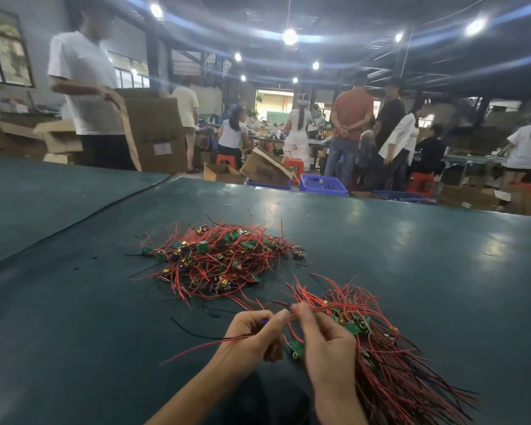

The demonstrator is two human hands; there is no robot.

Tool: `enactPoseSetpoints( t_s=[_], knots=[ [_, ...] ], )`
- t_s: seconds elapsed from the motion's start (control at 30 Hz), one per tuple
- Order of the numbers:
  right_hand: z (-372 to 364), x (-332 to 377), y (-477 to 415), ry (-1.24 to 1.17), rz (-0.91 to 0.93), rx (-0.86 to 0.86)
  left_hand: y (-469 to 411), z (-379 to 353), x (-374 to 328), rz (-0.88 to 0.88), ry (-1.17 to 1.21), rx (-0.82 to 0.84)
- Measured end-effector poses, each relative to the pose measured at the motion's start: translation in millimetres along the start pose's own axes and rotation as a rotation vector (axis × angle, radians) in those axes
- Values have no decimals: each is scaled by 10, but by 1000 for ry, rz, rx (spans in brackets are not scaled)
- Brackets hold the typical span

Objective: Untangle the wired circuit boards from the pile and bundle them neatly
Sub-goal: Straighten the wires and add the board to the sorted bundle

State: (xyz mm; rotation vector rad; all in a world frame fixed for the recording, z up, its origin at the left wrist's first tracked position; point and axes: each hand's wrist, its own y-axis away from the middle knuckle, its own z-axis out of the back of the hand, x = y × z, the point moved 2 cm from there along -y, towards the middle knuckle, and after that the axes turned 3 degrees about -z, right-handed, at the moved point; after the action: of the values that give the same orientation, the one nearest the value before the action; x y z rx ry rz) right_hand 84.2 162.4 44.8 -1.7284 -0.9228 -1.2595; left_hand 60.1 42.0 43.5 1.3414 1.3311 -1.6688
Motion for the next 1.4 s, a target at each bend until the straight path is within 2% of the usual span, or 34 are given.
enactPoseSetpoints(
  t_s=[0.1, 0.3, 0.4, 0.67, 0.83, 1.07, 1.13, 1.2, 1.3, 1.4],
  knots=[
    [-137, -47, 90, 73, -9, 119, 4, -32, -16, 0, 1, 1],
    [122, 44, -68, -113, -174, -113, -8, 19, -109, -18, -73, 36],
    [220, 62, -133, -193, -185, -174, -12, 71, -130, -16, -65, 14],
    [169, 31, -86, -179, -88, -163, -37, 141, -57, 219, 152, -201],
    [122, 44, -37, -194, -10, -121, -65, 176, -20, 320, 411, -368],
    [88, 71, 19, -352, 30, 52, -94, 289, 11, 308, 524, -442],
    [71, 68, 30, -315, 8, 88, -104, 299, 3, 301, 566, -400],
    [37, 58, 50, -208, -11, 109, -103, 260, -10, 309, 574, -288],
    [-29, 39, 83, -48, -41, 188, -69, 152, -19, 370, 459, -75],
    [-113, 36, 123, -23, -79, 303, -3, 61, -27, 402, 331, 131]
  ],
)
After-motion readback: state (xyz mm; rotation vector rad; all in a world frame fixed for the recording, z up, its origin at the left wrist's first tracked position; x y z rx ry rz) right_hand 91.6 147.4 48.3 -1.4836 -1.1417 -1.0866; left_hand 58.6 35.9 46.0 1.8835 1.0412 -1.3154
